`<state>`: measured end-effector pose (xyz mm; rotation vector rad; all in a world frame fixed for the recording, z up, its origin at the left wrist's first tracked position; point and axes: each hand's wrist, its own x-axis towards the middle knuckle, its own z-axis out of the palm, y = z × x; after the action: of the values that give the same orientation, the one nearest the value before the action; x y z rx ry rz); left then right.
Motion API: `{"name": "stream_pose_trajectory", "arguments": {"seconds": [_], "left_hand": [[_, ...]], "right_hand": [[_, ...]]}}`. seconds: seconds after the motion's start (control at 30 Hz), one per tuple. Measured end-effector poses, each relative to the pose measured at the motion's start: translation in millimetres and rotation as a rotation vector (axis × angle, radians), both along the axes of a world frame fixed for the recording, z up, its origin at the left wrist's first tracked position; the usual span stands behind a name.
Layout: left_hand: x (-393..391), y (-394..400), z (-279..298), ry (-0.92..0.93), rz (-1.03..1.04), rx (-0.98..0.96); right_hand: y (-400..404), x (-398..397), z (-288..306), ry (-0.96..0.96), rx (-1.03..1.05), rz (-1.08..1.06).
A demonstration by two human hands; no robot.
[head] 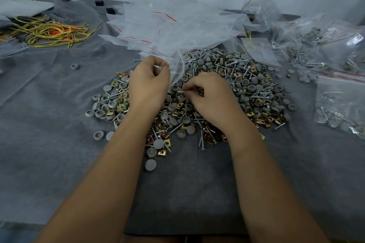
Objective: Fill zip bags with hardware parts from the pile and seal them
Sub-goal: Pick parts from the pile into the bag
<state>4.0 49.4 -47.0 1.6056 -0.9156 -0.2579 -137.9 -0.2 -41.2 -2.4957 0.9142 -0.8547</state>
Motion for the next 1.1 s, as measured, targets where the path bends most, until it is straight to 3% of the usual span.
{"name": "stream_pose_trajectory", "arguments": {"seconds": [0.33, 0.53, 0.7, 0.9, 1.1], "left_hand": [[-1.0, 1.4, 0.9, -0.031, 0.008, 0.021], [-7.3, 3.7, 0.3, -0.289, -0.029, 0.106], [-10.5, 4.3, 0.6, -0.346, -0.059, 0.074], [-12.1, 8.2, 4.2, -0.308, -0.045, -0.025], [-16.4, 7.5, 3.3, -0.327, -0.168, -0.059]], "right_hand": [[6.0, -1.5, 7.0, -0.281, 0.042, -0.062], [9.0, -3.5, 10.4, -0.442, 0.008, -0.073], [9.2, -0.4, 6.6, -0.366, 0.033, -0.095], [8.3, 0.0, 1.6, -0.093, -0.189, -0.156], [10.0, -1.1, 1.9, -0.104, -0.181, -0.110]]}}
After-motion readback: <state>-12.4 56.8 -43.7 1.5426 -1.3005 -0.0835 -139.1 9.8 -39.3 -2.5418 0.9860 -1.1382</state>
